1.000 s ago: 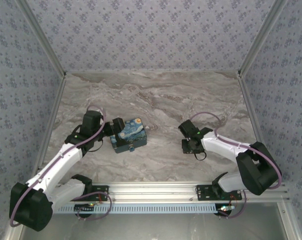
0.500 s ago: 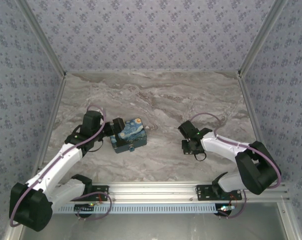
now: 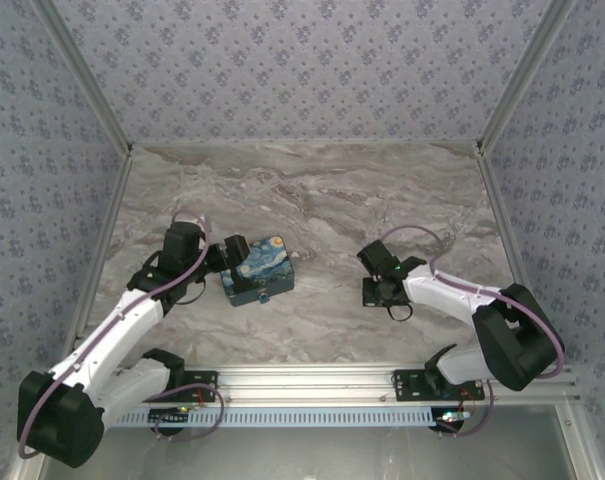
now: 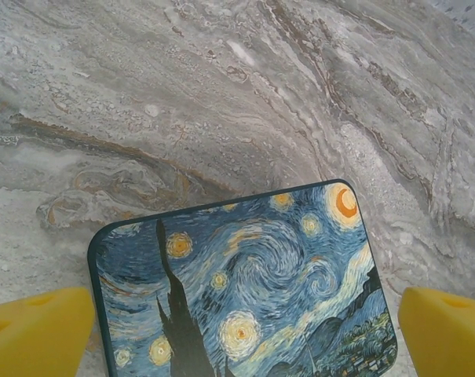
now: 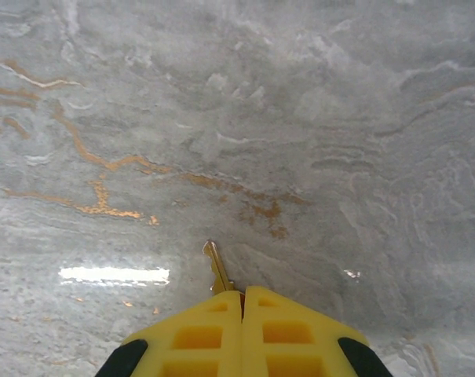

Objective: Unlock the padlock with the key

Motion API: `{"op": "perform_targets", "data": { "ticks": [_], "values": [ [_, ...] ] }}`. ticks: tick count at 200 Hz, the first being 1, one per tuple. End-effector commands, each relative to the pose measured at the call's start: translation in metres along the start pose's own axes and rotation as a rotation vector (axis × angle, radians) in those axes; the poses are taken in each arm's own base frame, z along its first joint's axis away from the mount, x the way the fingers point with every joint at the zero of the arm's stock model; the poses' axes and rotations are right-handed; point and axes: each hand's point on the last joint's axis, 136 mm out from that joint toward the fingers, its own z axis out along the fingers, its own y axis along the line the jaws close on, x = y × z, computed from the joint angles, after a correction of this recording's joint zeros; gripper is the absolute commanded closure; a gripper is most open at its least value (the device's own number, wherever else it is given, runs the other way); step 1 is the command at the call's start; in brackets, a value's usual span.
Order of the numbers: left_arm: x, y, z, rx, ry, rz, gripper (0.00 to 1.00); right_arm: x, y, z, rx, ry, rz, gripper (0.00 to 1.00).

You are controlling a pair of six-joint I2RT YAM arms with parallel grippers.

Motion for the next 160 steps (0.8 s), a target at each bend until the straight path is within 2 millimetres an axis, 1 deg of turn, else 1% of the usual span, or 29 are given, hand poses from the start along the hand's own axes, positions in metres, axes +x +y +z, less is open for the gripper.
{"op": "perform_targets", "data": {
  "ticks": [1, 20, 39, 66, 99, 120, 147, 160],
  "values": [
    [-0.016, -0.017, -0.011, 0.053, -0.048, 0.013, 0.01, 0.006, 0.006, -0.002, -0.071, 0.004, 0.032, 1.00],
    [-0.020, -0.028, -0.014, 0.104, -0.058, 0.000, 0.01, -0.007, 0.015, -0.014, -0.154, -0.078, 0.054, 1.00],
    [-0.023, -0.042, -0.016, 0.167, -0.060, -0.019, 0.00, -0.024, 0.025, -0.031, -0.242, -0.181, 0.059, 1.00],
    [-0.027, -0.071, -0.019, 0.278, -0.047, -0.035, 0.01, -0.045, 0.040, -0.057, -0.360, -0.327, 0.033, 1.00],
    [-0.027, -0.105, -0.018, 0.385, 0.007, -0.091, 0.03, -0.066, 0.052, -0.085, -0.446, -0.437, 0.024, 1.00],
    [-0.026, -0.123, -0.011, 0.444, 0.063, -0.231, 0.03, -0.082, 0.064, -0.106, -0.503, -0.505, 0.015, 1.00],
    [-0.026, -0.130, 0.007, 0.460, 0.149, -0.532, 0.03, -0.104, 0.081, -0.134, -0.567, -0.597, -0.014, 1.00],
    [-0.027, -0.134, 0.013, 0.479, 0.174, -0.646, 0.06, -0.112, 0.090, -0.143, -0.584, -0.625, -0.036, 1.00]
  ]
}}
